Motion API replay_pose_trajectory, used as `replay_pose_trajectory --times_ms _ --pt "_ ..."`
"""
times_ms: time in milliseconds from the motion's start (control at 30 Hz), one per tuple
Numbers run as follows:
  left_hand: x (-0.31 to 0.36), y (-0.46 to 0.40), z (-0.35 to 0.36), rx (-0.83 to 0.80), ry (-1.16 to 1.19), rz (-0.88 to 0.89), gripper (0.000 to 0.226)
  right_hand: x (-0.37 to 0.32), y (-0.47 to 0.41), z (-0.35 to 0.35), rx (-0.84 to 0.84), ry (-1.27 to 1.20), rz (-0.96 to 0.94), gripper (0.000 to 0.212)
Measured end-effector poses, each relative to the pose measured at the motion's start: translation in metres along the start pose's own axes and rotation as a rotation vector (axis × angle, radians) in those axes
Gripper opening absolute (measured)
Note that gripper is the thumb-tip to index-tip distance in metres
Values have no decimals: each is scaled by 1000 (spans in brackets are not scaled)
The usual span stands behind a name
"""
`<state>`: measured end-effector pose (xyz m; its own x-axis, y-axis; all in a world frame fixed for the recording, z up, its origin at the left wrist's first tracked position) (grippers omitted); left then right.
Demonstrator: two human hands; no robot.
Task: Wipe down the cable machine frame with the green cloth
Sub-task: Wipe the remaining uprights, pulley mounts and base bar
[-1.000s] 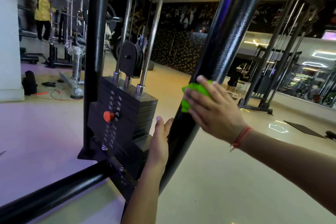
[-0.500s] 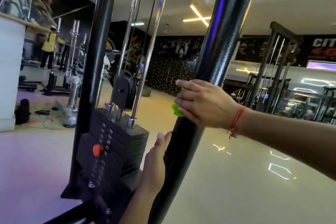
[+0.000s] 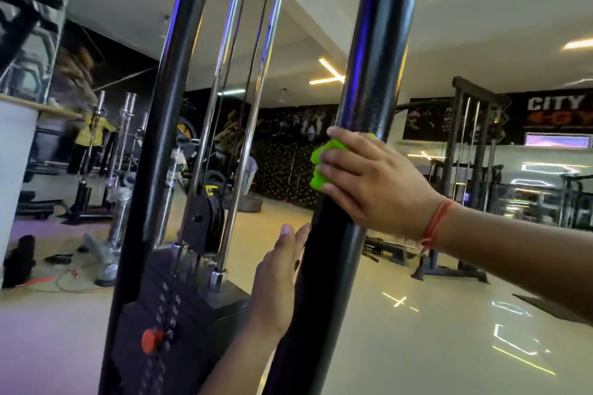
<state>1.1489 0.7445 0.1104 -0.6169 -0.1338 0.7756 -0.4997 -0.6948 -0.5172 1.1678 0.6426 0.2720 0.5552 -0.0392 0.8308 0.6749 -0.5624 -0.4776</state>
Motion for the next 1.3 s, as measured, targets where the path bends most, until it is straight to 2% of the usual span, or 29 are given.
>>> replay_pose_trajectory --times_ms 67,100,200,233,333,367,400,500,600,667,767,867,933,1000,1033,1067,1133,1167,1233,1300 --pt "18 -8 11 -27 46 11 62 -7 5 3 -103 -16 -157 39" --pt "29 -11 15 -33 35 41 60 7 2 1 -95 14 -163 39" --pt "48 -23 24 -44 4 69 67 72 -24 -29 65 18 108 35" --pt "56 -27 27 -39 4 86 69 79 -29 -32 118 29 131 34" --pt "76 -55 33 -28 72 134 64 67 -38 -14 28 11 -95 34" --pt "85 -67 36 -22 86 130 63 78 -47 -15 -8 1 -134 34" --pt "93 -78 39 -23 90 120 63 96 -61 -20 -7 -3 -95 35" --pt "123 -105 59 -59 118 62 68 143 -92 -36 57 60 115 35" --pt "140 -126 73 -62 191 -66 71 129 -93 -23 -53 25 31 29" --pt "143 -135 70 23 278 -171 67 149 -95 -32 -44 -23 28 31" --pt "159 -139 72 112 322 -273 63 193 -109 -50 23 -8 120 32" --pt "177 -135 87 106 256 -416 64 175 -103 -40 -89 -61 -88 34" --pt "194 -141 99 70 181 -496 79 197 -113 -50 -89 -113 -162 36" --pt "215 -150 112 8 163 -551 120 258 -142 -71 12 -132 -39 35" --pt "226 -156 117 0 142 -558 126 287 -154 -83 67 -142 35 33" --pt "233 -161 122 -2 114 -553 118 305 -160 -90 86 -146 66 31" --pt "250 -171 130 64 98 -535 81 301 -158 -88 30 -144 -33 29" --pt "258 -173 135 85 88 -545 72 295 -155 -87 -6 -146 -100 28" --pt "270 -179 144 127 76 -554 71 312 -166 -92 -22 -138 -158 26" --pt "290 -186 153 181 104 -547 68 359 -191 -106 31 -149 -16 26"
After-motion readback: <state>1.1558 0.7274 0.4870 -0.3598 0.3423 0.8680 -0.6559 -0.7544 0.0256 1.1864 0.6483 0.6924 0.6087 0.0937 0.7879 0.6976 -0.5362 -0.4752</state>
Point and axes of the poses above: each hand's wrist, its own y-axis away from the middle knuckle, its own z-axis out of the palm, x = y × z, the point moved 9 cm from there along -y, towards the middle knuckle, and after that the axes turned 1 degree about x, right-handed, at the moved point
